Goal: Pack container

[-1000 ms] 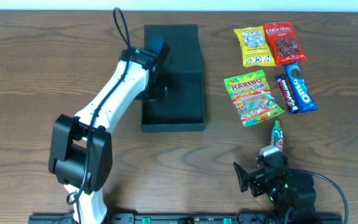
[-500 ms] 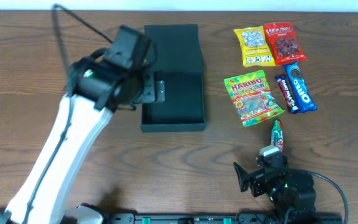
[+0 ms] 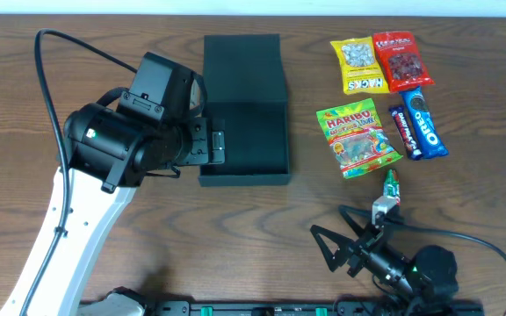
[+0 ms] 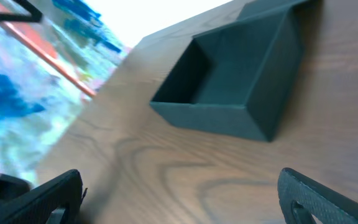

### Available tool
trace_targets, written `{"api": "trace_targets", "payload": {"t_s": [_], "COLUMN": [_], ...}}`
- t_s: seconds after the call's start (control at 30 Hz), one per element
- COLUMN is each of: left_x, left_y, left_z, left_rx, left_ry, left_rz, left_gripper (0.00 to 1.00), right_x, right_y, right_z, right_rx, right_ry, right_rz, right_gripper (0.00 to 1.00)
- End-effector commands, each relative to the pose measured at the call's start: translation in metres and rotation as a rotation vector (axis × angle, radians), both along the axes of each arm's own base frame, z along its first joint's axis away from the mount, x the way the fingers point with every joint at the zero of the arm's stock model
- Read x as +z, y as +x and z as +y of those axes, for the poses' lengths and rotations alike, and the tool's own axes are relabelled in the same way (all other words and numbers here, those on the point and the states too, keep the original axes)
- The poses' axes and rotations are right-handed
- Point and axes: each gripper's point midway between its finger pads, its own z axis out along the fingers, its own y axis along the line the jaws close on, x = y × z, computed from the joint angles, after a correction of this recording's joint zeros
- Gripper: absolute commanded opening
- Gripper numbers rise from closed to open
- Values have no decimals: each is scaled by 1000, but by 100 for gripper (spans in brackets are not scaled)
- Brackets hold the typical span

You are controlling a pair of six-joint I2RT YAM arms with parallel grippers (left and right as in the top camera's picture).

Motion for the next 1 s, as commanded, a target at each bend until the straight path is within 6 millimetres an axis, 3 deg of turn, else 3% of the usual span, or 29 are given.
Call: {"api": "trace_targets", "payload": {"t_s": [0.0, 0.17, 0.23, 0.37, 0.53, 0.7, 0.77, 0.9, 0.97], "left_x": [6, 10, 13, 19, 26, 27, 28, 29, 29], "left_y": [-1, 5, 10, 20, 29, 31, 31, 32, 32], "left_z": [-4, -7, -8, -13, -17, -18, -18, -18, -18], "left_rx": [-2, -51, -70, -129, -189, -225, -254, -302, -318], "left_ry": [-27, -20, -18, -9, 5, 21, 34, 59, 67], "left_rz": [-11, -57, -84, -151, -218, -240, -253, -274, -280], "left_gripper": [95, 95, 95, 95, 95, 95, 95, 95, 95], "right_x": [15, 62, 70, 70, 63, 41, 17, -23, -41], "right_y": [-7, 5, 15, 43, 92, 147, 173, 206, 218], "right_z": [9, 4, -3, -20, -39, -58, -78, -114, -123], "right_rx": [48, 7, -41, -122, -138, -126, -157, -246, -263], "right_ry": [105, 159, 168, 75, -89, -296, -432, -611, -659], "right_rz": [35, -169, -183, -164, -73, 69, 180, 382, 445], "right_gripper": [99, 99, 99, 99, 99, 96, 93, 91, 91]}}
